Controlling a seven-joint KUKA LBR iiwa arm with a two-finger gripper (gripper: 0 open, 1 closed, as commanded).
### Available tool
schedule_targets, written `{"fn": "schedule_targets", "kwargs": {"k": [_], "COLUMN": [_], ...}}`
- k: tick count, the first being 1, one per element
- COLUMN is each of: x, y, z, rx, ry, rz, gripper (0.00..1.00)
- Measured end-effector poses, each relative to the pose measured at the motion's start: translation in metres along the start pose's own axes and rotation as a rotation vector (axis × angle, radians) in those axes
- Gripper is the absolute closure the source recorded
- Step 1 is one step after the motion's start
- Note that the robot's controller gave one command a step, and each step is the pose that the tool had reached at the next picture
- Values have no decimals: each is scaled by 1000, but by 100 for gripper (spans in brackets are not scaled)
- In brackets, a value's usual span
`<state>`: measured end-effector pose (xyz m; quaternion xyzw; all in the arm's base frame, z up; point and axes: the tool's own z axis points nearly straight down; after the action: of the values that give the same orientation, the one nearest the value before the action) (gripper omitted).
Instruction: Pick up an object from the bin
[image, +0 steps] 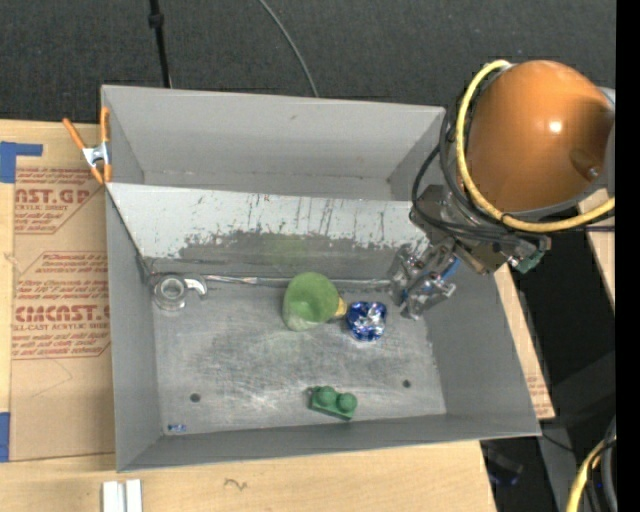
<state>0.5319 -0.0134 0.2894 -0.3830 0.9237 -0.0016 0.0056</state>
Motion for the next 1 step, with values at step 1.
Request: {"fn": "schedule_targets", "kwargs": {"k": [1], "x": [6], "y": [1], "z": [24], "rx": [-9], "ry": [7], "rz": [-214], "gripper": [100]}}
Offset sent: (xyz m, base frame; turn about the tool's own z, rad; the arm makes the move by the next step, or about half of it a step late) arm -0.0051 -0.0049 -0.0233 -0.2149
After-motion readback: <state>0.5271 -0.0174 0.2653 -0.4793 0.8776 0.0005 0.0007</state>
